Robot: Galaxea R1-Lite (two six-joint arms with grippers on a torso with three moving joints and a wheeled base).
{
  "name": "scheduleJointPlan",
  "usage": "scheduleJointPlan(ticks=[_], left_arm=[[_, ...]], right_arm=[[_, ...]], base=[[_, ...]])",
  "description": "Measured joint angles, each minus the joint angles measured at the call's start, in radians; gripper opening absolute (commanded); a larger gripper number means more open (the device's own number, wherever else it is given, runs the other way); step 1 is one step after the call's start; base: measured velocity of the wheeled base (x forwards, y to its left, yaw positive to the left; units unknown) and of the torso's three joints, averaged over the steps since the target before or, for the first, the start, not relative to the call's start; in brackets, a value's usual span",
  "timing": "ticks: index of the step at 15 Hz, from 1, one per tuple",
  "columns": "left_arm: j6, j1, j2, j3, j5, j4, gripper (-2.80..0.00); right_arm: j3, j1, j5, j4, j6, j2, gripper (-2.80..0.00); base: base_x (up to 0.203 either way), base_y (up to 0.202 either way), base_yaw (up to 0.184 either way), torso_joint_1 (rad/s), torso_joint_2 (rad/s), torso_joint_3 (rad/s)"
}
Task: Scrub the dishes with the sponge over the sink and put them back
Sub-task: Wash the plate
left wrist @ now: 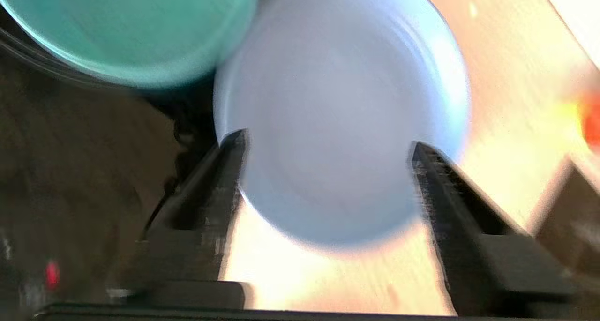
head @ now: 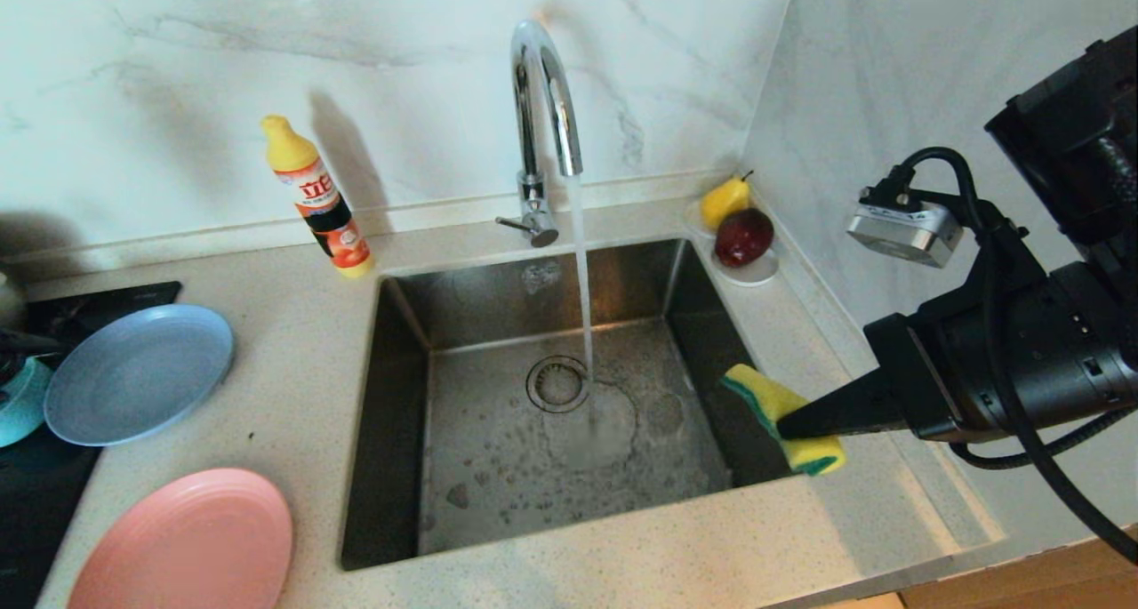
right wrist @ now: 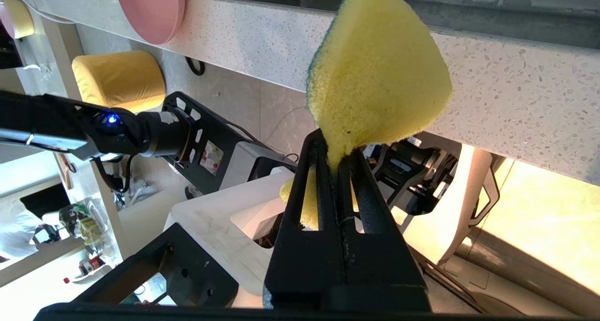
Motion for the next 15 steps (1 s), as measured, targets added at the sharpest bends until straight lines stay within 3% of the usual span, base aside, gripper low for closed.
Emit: scheduleJointPlan(ticks=[3,6,11,12,15], left_arm=[[0.047,-0.044,-0.115,0.015,-0.026,0.166,-2.8],[0.159,-0.089,-0.208,0.067,-0.03,0.31,-2.8],[0.364,-0.106,-0.305,0.265,0.024,0.344,-2.8],[0.404,-0.106,-0.322,0.31,0.048,0.344,0.0],[0.439,-0.104,-0.354,0.378,0.095,0.34,0.0]], right_arm=[[0.0,0.0,0.0,0.0,0.001,-0.002,-2.8],[0.014,-0.012,0.0,0.0,0.001,-0.004,-2.8],[0.035,-0.041,0.001,-0.002,-0.002,-0.006,-2.8],[0.036,-0.043,0.001,-0.002,-0.002,-0.004,-2.8],[0.036,-0.047,0.003,-0.002,-0.002,-0.001,-2.8]], base=[[0.0,0.0,0.0,0.0,0.0,0.0],[0.0,0.0,0.0,0.0,0.0,0.0],[0.0,0.0,0.0,0.0,0.0,0.0],[0.0,0.0,0.0,0.0,0.0,0.0],[0.0,0.0,0.0,0.0,0.0,0.0]])
